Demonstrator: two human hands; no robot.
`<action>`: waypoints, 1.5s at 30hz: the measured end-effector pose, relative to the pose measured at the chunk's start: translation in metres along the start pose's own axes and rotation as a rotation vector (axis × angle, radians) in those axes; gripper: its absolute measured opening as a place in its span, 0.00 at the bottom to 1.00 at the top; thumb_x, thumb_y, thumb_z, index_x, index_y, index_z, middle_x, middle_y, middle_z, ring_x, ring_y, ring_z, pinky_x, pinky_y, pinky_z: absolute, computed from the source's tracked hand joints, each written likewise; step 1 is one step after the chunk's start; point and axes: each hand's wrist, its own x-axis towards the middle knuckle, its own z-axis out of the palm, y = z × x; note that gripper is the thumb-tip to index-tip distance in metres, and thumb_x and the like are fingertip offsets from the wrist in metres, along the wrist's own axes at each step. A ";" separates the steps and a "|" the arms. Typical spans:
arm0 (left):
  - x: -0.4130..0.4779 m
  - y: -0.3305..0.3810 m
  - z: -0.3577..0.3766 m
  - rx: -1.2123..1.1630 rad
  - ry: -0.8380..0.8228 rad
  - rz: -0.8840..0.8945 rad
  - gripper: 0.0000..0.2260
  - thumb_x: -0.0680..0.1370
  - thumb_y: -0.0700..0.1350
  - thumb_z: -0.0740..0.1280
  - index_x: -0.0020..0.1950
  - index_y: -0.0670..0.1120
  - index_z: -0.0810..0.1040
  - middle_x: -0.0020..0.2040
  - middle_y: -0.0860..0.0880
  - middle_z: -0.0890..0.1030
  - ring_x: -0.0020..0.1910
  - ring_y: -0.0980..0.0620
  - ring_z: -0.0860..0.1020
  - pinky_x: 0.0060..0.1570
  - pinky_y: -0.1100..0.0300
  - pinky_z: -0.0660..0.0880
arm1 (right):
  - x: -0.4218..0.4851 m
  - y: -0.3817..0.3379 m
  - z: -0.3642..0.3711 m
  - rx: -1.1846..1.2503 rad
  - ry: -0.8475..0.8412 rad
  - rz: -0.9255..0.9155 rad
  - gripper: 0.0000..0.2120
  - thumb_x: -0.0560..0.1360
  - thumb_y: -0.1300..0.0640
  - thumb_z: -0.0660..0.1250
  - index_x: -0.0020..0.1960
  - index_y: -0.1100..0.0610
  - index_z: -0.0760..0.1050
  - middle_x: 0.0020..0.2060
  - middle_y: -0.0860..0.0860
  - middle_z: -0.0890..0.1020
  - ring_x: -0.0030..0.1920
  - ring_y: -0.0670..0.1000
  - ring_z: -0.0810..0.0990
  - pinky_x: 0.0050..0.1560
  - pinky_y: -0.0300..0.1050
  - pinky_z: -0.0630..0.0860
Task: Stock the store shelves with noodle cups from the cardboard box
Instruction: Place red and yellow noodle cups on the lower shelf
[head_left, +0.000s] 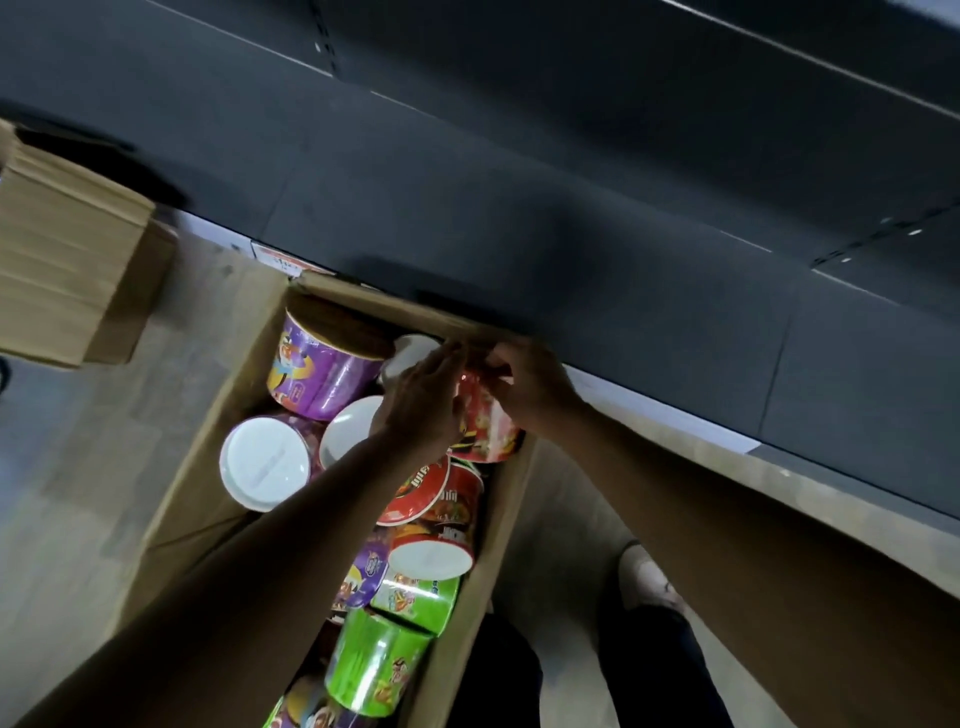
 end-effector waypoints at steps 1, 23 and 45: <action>-0.001 0.000 0.000 -0.003 -0.006 0.017 0.24 0.79 0.40 0.64 0.74 0.47 0.64 0.73 0.47 0.67 0.71 0.46 0.67 0.66 0.48 0.68 | -0.004 -0.001 0.001 0.049 -0.006 0.009 0.09 0.76 0.56 0.66 0.54 0.58 0.77 0.53 0.55 0.80 0.56 0.54 0.78 0.53 0.45 0.73; -0.060 0.065 -0.089 -0.057 0.039 0.068 0.17 0.81 0.54 0.58 0.64 0.47 0.75 0.63 0.47 0.78 0.62 0.48 0.76 0.58 0.57 0.71 | -0.103 -0.055 -0.077 0.329 0.083 -0.047 0.11 0.77 0.57 0.66 0.59 0.52 0.80 0.54 0.48 0.83 0.56 0.46 0.80 0.60 0.44 0.75; -0.142 0.247 -0.308 0.073 0.154 0.290 0.13 0.80 0.55 0.59 0.62 0.56 0.76 0.54 0.53 0.82 0.51 0.53 0.81 0.49 0.64 0.73 | -0.267 -0.175 -0.301 0.386 0.282 -0.119 0.08 0.74 0.58 0.70 0.52 0.53 0.84 0.46 0.48 0.85 0.41 0.39 0.80 0.43 0.31 0.76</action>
